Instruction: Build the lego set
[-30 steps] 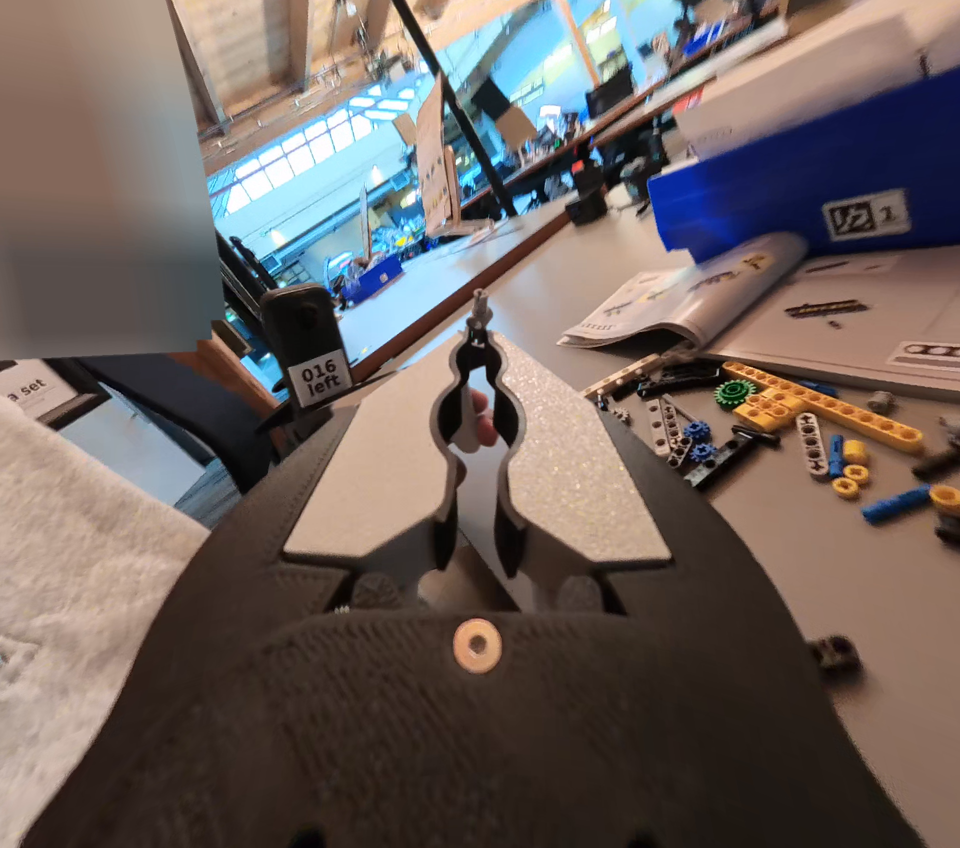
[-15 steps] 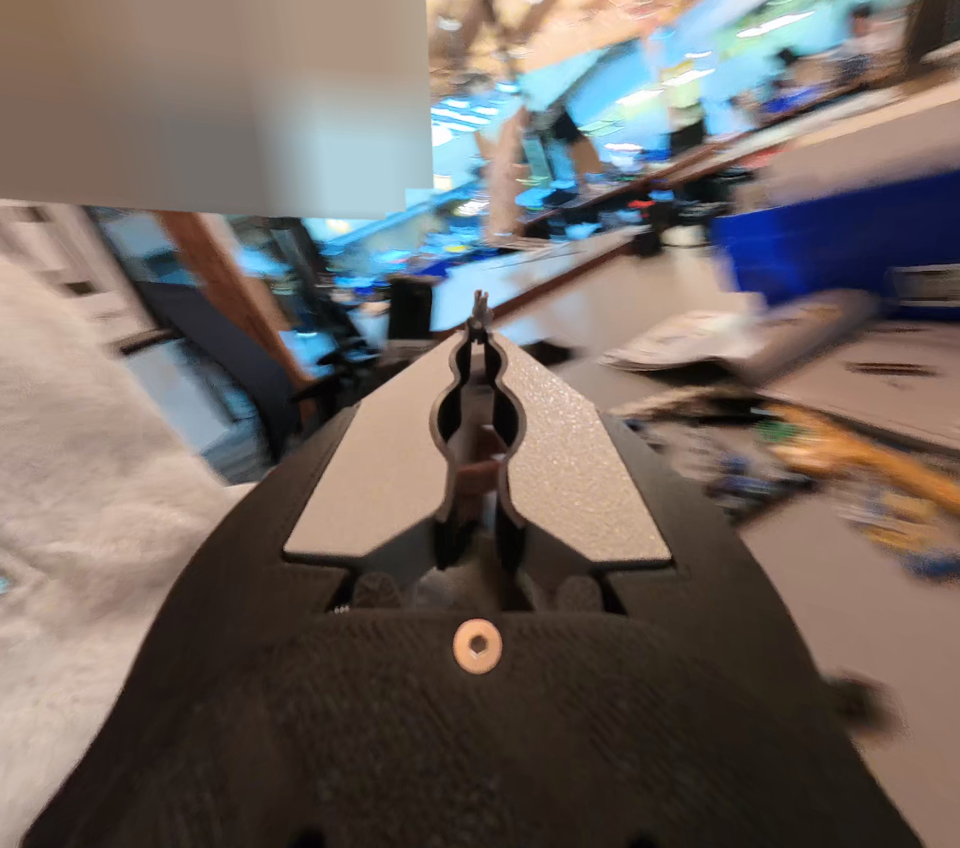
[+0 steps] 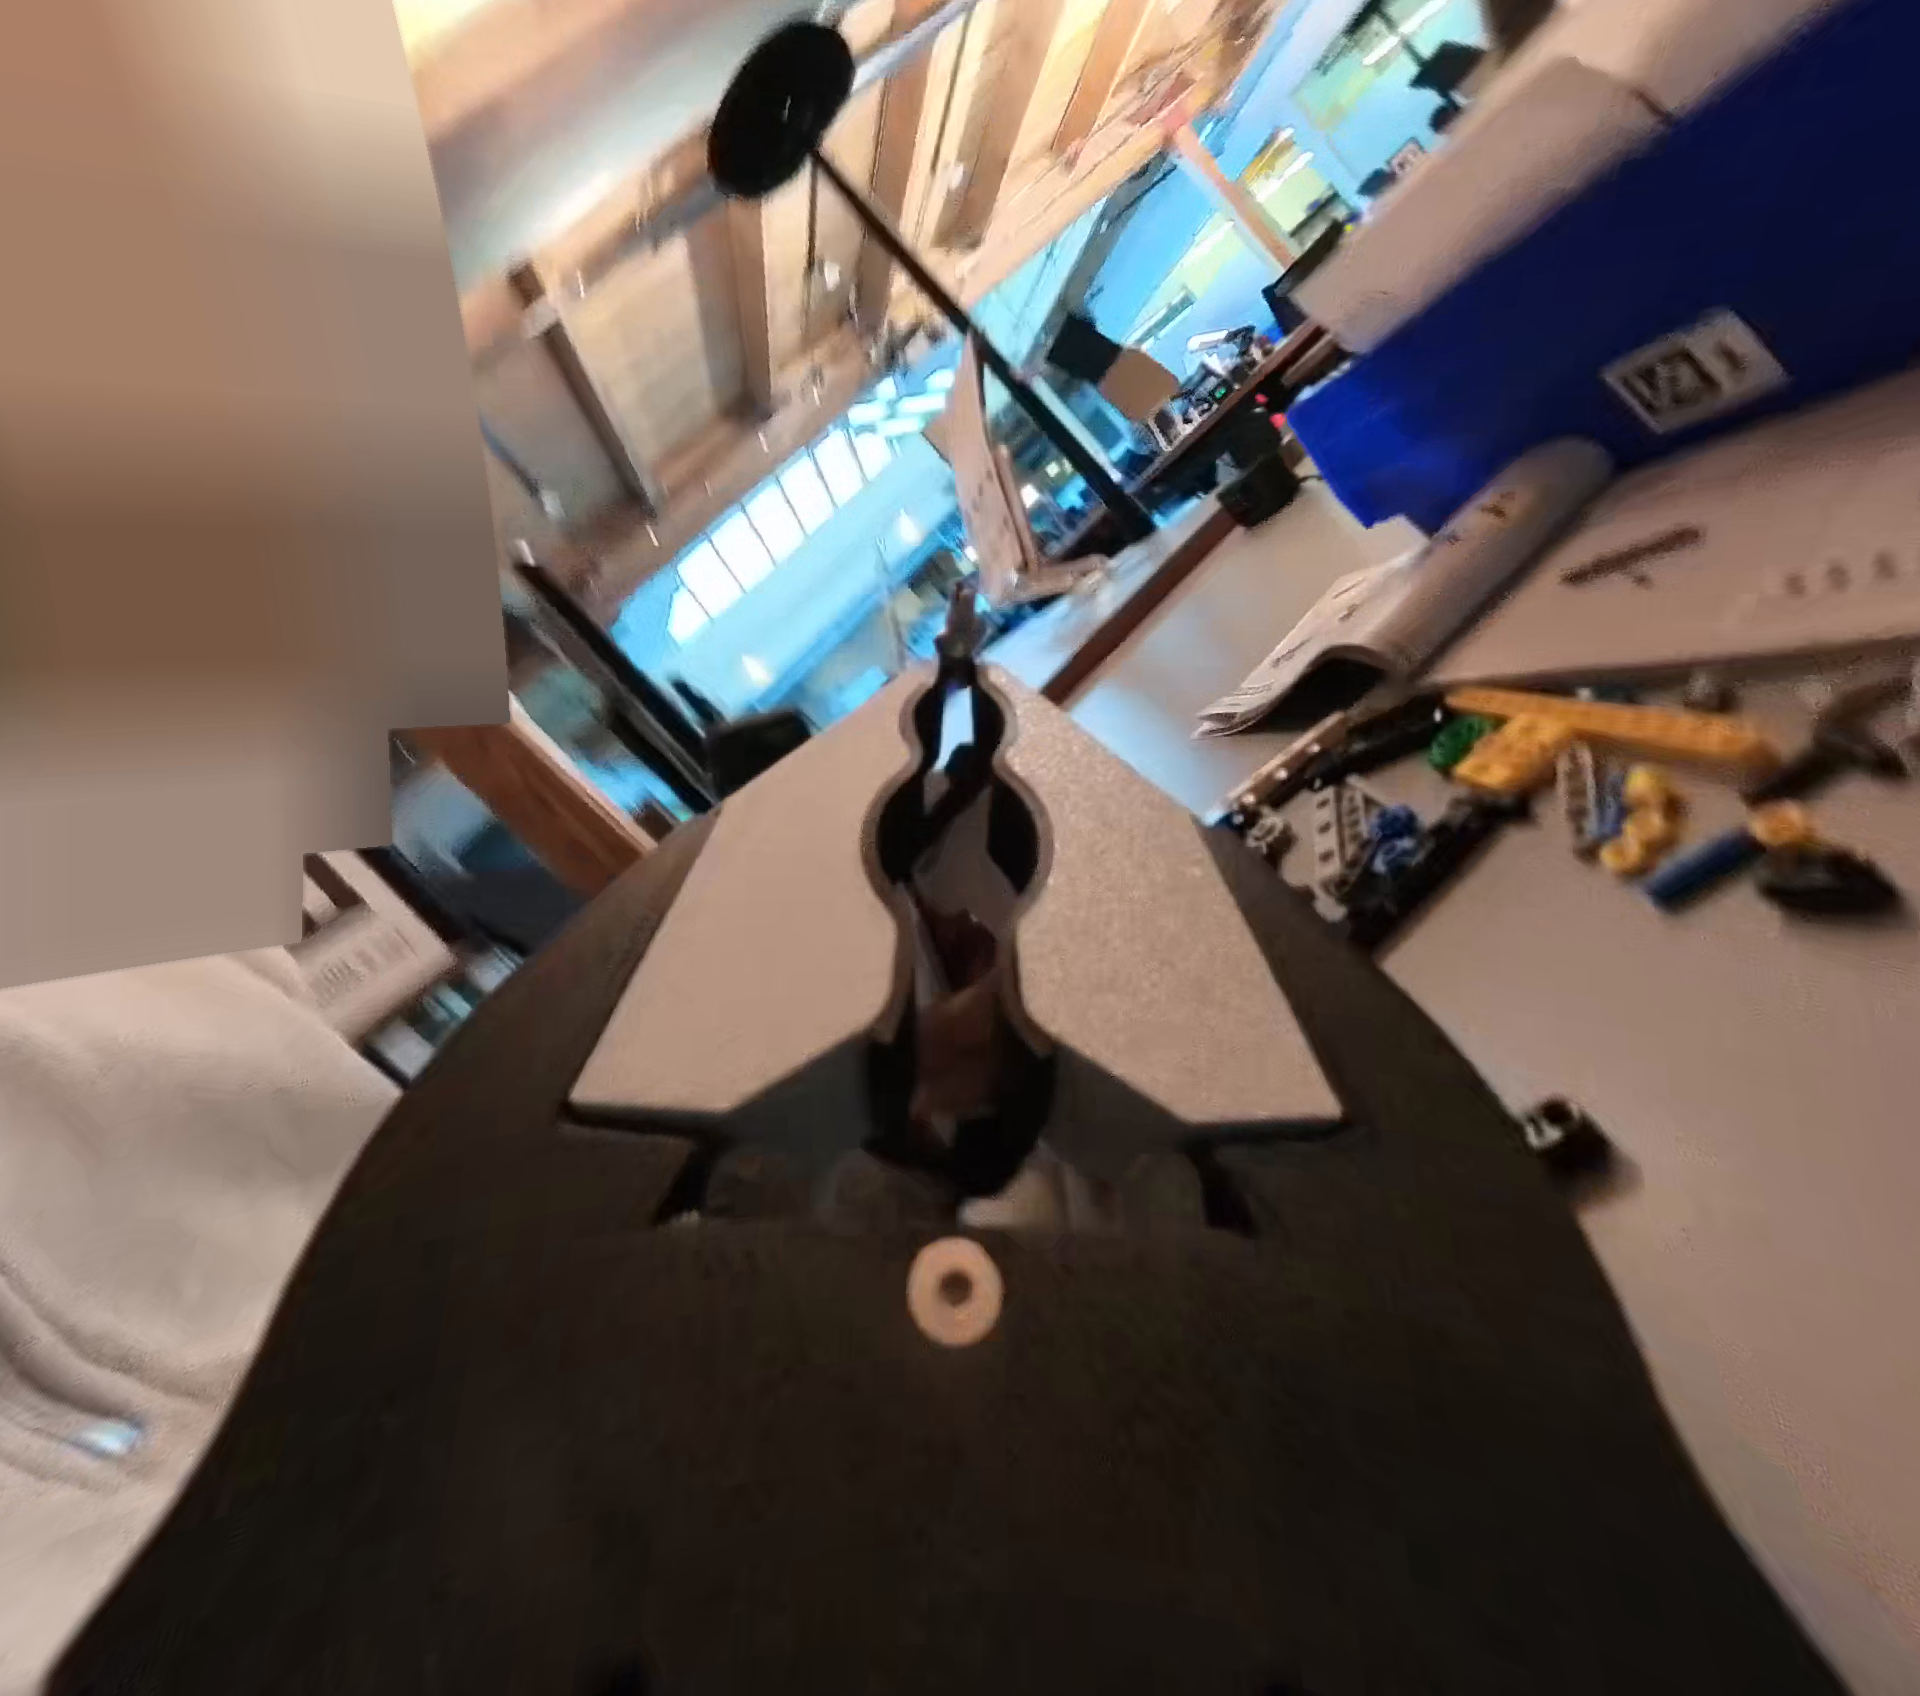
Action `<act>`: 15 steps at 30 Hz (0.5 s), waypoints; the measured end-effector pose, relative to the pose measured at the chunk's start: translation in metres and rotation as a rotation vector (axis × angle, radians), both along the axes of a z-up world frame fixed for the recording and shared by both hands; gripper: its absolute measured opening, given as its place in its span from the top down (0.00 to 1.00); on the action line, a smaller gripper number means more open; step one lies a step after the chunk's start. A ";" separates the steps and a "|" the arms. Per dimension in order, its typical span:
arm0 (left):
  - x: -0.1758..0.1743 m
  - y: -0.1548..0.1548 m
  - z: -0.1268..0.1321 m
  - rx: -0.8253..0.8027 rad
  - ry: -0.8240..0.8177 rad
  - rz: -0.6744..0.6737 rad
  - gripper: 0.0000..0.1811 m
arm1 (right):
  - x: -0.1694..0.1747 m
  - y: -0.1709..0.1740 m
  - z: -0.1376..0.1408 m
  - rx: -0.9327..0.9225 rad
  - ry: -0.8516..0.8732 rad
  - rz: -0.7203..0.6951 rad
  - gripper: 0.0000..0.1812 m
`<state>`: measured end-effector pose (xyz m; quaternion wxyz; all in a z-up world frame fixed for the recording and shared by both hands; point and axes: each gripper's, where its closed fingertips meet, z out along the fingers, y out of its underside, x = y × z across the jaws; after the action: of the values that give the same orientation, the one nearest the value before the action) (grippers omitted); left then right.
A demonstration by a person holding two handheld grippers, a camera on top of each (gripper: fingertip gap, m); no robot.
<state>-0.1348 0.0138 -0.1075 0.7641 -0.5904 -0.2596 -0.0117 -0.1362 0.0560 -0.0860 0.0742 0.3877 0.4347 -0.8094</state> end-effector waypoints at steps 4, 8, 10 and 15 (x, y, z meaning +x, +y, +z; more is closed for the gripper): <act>-0.003 0.008 -0.006 -0.130 0.101 0.151 0.91 | -0.015 0.017 -0.012 -0.133 -0.137 -0.003 0.99; 0.007 0.026 -0.011 -0.204 0.154 0.134 0.86 | -0.005 0.002 -0.004 -0.080 -0.069 0.033 0.99; 0.012 0.034 -0.014 -0.236 0.160 0.123 0.83 | -0.003 -0.004 -0.005 -0.104 -0.088 0.064 0.99; 0.012 0.035 -0.011 -0.258 0.201 0.171 0.84 | 0.005 -0.017 -0.009 -0.170 -0.156 0.176 0.99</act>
<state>-0.1225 0.0483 -0.1185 0.7024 -0.6575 -0.2304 0.1460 -0.1316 0.0393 -0.0954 0.2109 0.4021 0.3899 -0.8011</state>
